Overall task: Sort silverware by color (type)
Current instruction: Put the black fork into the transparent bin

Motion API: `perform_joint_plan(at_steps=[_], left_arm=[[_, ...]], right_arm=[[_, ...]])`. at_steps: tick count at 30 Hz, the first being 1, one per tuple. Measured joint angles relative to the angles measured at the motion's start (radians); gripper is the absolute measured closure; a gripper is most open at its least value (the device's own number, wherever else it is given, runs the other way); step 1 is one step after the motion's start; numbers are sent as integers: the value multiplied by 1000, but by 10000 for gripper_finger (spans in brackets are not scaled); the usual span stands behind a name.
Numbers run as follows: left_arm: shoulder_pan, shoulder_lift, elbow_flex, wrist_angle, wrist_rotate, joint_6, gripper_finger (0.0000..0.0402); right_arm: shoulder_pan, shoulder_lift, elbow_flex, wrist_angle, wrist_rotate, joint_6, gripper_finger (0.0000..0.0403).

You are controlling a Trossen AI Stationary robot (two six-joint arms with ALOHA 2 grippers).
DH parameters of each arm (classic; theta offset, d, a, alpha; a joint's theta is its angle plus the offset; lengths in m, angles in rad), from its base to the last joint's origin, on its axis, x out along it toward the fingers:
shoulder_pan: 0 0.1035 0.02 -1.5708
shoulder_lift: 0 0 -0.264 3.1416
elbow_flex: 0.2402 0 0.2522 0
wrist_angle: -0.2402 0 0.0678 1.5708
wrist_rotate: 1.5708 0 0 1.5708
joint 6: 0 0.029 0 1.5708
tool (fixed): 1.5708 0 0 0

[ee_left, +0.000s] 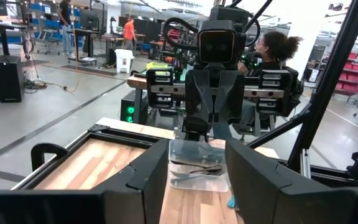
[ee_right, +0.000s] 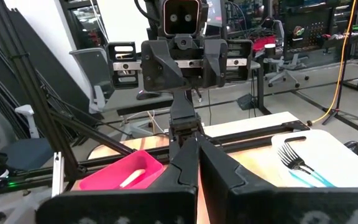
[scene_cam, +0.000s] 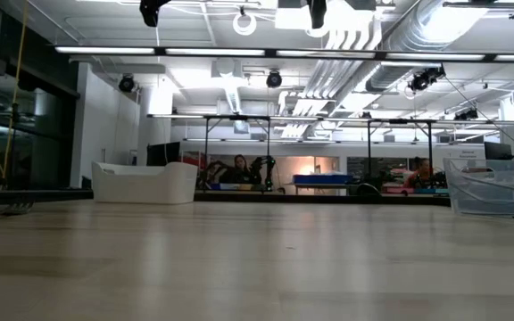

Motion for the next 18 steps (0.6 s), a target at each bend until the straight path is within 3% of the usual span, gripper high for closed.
perform_joint_plan(at_steps=[18], left_arm=[[0, 0, 0, 8, -7, -67, 250]], right_arm=[[0, 0, 0, 0, 0, 0, 403]])
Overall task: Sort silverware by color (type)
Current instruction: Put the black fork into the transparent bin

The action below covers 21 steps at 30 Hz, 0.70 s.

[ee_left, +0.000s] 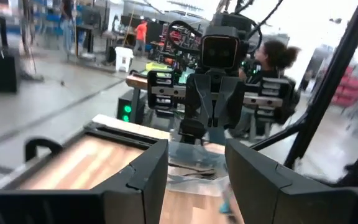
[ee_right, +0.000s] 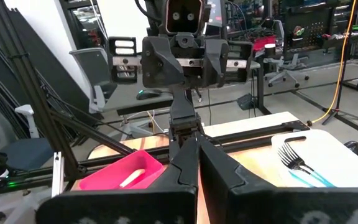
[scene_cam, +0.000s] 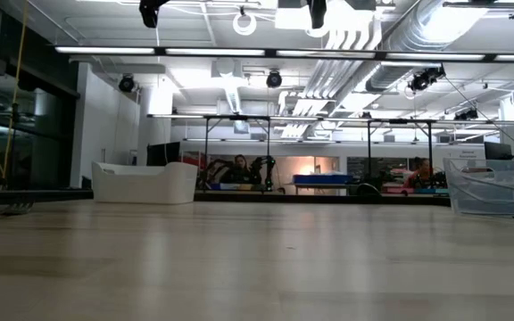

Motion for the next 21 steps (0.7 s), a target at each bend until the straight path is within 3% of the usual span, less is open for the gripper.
perform_joint_plan(at_steps=[4, 9, 16, 21], left_arm=[[5, 0, 5, -69, -27, -235, 250], [7, 9, 63, -475, -4, -509, 250], [-76, 104, 63, -1043, 129, -907, 250], [-154, 207, 63, -1247, 109, -1094, 250]], right_arm=[[0, 0, 0, 0, 0, 0, 403], [0, 0, 0, -4, 0, 0, 403], [0, 0, 0, -24, 0, 0, 403], [0, 0, 0, -26, 0, 0, 403]])
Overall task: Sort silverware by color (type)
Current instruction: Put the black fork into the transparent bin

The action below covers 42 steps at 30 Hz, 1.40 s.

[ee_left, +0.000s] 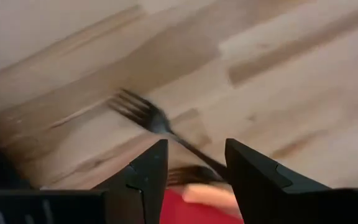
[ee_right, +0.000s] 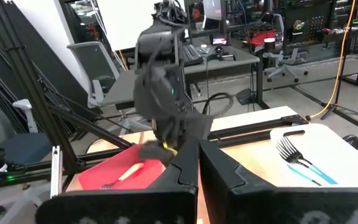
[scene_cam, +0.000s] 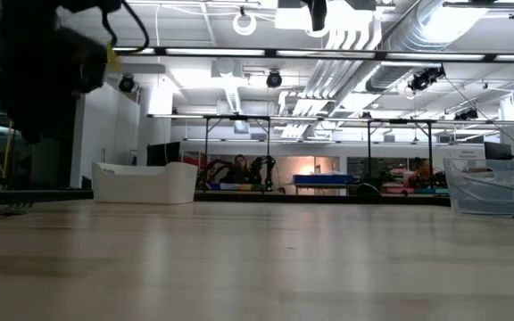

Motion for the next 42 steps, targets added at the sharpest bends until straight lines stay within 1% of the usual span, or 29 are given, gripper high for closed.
perform_joint_plan(at_steps=[2, 8, 10, 17, 23, 26, 30, 42], left_arm=[[-17, 39, 0, -5, -28, -51, 250], [-50, 148, 0, 4, -56, -172, 250], [-60, 188, 0, 7, -58, -228, 250], [-80, 290, 0, 20, -58, -328, 250], [-102, 324, 0, 20, -63, -427, 250], [-106, 324, -39, 68, -68, -467, 250], [-106, 316, -84, 122, -46, -526, 250], [-109, 318, -93, 177, -37, -581, 250]], right_arm=[[0, 0, 0, -4, 0, 0, 403], [0, 0, 0, -11, 0, 0, 403], [0, 0, 0, -12, 0, 1, 403], [0, 0, 0, -19, 0, 1, 403], [0, 0, 0, -19, 0, 1, 403], [0, 0, 0, -19, 0, 0, 403], [0, 0, 0, -25, 0, 1, 403], [0, 0, 0, -35, 0, 0, 403]])
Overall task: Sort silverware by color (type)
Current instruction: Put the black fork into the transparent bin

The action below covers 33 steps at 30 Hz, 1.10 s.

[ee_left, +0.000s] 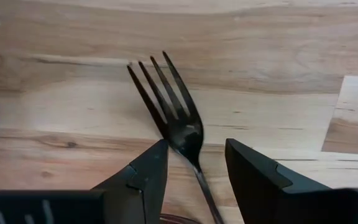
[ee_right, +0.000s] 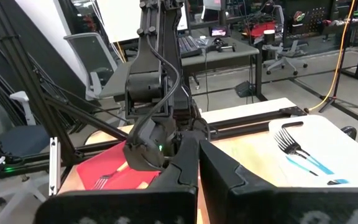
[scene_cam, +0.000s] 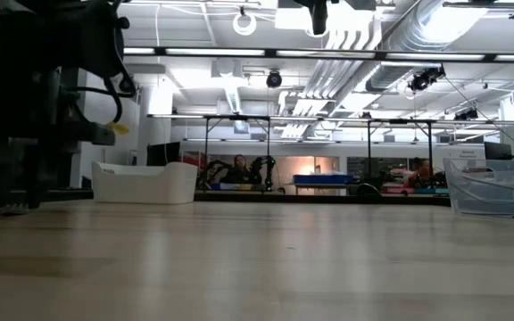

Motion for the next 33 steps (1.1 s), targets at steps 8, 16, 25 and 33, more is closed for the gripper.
perform_joint_plan(at_steps=[8, 16, 25, 33], left_arm=[[-1, -2, -30, 76, 10, -38, 250], [10, -1, -31, 68, -70, -29, 250], [90, 0, -33, 97, -152, 80, 250], [169, -8, -34, 121, -157, 177, 250]], right_arm=[[0, 0, 0, -5, 0, 0, 403], [-7, 0, 0, -6, 0, 0, 403], [-27, 0, 0, -6, -16, 0, 403], [-27, 0, 0, -6, -18, 1, 403]])
